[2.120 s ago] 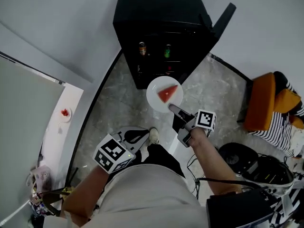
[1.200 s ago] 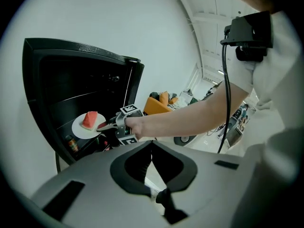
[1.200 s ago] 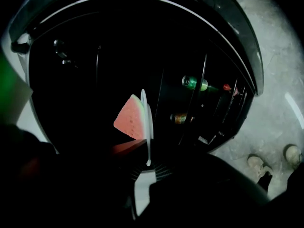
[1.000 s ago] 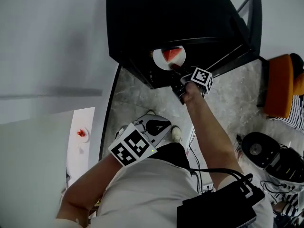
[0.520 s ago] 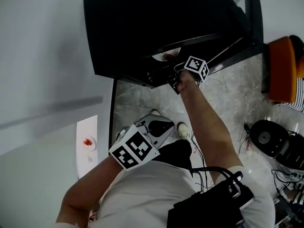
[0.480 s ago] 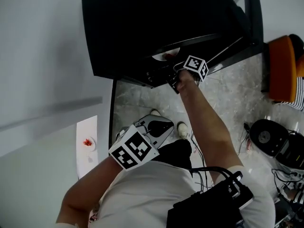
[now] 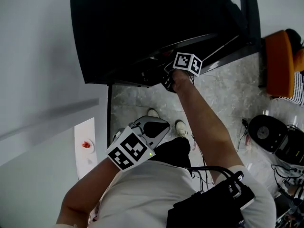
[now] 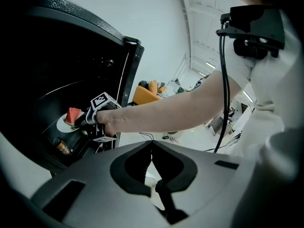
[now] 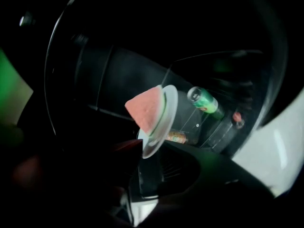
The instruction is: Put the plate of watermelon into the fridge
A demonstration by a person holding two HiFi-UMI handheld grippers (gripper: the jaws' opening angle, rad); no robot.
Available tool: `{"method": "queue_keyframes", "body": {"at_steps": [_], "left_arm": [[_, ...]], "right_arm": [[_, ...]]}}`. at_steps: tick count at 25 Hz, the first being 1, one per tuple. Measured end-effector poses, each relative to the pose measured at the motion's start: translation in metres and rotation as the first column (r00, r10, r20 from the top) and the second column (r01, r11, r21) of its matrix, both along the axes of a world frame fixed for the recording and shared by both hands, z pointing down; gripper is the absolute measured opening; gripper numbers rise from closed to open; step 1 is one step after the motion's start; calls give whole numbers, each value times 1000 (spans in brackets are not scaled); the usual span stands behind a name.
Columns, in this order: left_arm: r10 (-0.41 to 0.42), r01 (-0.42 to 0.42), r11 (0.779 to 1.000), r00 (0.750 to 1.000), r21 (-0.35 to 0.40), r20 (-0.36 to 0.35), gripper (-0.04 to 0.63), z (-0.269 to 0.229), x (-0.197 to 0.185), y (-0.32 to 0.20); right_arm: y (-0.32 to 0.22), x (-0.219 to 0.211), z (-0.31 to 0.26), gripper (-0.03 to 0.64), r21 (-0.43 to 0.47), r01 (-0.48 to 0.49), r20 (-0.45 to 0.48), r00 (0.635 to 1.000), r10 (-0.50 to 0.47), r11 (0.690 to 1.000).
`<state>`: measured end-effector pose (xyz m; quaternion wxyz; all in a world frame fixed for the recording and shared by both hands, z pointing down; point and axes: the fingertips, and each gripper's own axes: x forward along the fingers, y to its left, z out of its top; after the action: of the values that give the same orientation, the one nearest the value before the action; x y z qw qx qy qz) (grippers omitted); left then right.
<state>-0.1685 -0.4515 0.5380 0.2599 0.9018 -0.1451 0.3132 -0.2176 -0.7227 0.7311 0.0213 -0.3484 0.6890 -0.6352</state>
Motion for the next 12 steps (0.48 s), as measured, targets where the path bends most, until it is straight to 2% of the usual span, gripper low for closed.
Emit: {"method": "queue_keyframes", "body": {"at_steps": [4, 7, 10, 12], "left_arm": [[1, -1, 1000, 1000, -9, 1, 12, 3, 1, 1], [-2, 2, 1000, 1000, -16, 0, 12, 5, 1, 1], [6, -6, 1000, 1000, -10, 8, 12, 6, 2, 1], [11, -11, 1000, 1000, -9, 11, 12, 7, 2, 1]], "right_arm": [[4, -8, -5, 182, 79, 132, -97, 988, -124, 988], [9, -10, -5, 254, 120, 236, -196, 958, -210, 964], [15, -11, -3, 272, 138, 353, -337, 895, -291, 926], [18, -11, 1, 272, 132, 442, -459, 821, -341, 887]]}}
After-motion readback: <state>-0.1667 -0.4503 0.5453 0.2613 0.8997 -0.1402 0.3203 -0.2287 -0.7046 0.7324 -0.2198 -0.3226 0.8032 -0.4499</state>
